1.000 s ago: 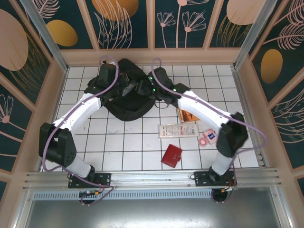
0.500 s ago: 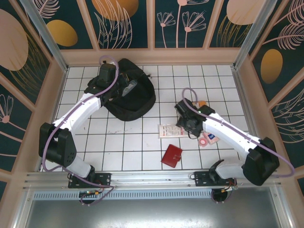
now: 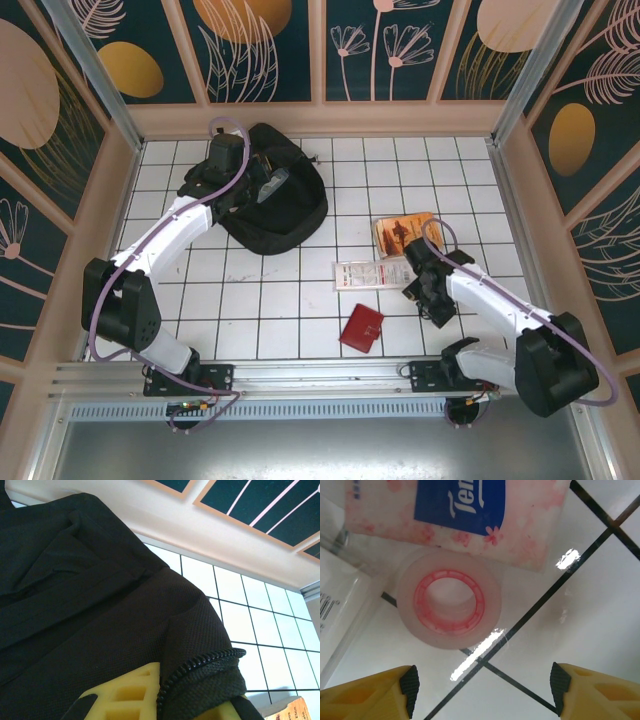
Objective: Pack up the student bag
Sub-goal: Pick up the loose stationery from the bottom-right of the table.
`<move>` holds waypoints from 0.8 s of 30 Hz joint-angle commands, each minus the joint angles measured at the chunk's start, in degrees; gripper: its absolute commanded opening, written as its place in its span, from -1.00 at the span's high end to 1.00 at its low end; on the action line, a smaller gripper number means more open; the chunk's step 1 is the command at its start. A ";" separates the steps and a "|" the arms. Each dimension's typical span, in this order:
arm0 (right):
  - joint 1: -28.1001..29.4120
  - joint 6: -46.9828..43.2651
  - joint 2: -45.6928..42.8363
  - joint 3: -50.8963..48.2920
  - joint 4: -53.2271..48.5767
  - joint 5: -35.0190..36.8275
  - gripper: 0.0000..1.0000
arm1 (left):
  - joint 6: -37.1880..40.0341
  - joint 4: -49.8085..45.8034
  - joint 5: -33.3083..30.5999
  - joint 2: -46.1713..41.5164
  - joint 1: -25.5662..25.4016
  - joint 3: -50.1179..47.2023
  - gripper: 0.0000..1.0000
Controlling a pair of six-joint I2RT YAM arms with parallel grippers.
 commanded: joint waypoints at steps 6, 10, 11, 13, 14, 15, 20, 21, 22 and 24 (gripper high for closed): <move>-6.85 -4.57 3.34 -2.20 7.88 -2.21 -0.51 | -0.50 1.57 0.26 -1.44 0.03 -0.20 1.00; -8.11 -6.03 4.67 -1.97 8.78 -1.61 -0.53 | -0.46 1.57 0.37 -1.20 0.03 -0.17 1.00; -8.39 -6.21 4.92 -2.30 9.09 -1.60 -0.53 | -0.50 1.48 0.36 -1.14 0.02 -0.11 1.00; -9.11 -7.05 5.24 -3.09 10.33 -1.85 -0.52 | -0.50 1.56 0.53 -1.14 0.03 -0.03 1.00; -9.47 -7.52 5.31 -3.57 10.95 -2.04 -0.51 | -0.50 1.57 0.55 -1.14 0.03 -0.02 1.00; -9.82 -7.78 5.31 -3.88 11.39 -2.10 -0.50 | -0.50 1.57 0.44 -1.08 0.03 -0.02 1.00; -10.77 -9.01 5.31 -5.14 14.03 -2.75 -0.44 | -0.50 1.57 0.76 -0.87 0.03 -0.02 1.00; -10.82 -9.14 5.38 -5.33 14.35 -2.75 -0.42 | -0.51 1.57 0.73 -0.84 0.03 -0.02 1.00; -10.84 -9.17 5.40 -5.57 14.59 -2.87 -0.39 | -0.48 1.57 0.70 -0.87 0.03 -0.02 1.00; -10.79 -9.25 5.40 -5.80 14.76 -3.07 -0.31 | -0.50 1.57 0.64 -0.80 0.03 -0.04 1.00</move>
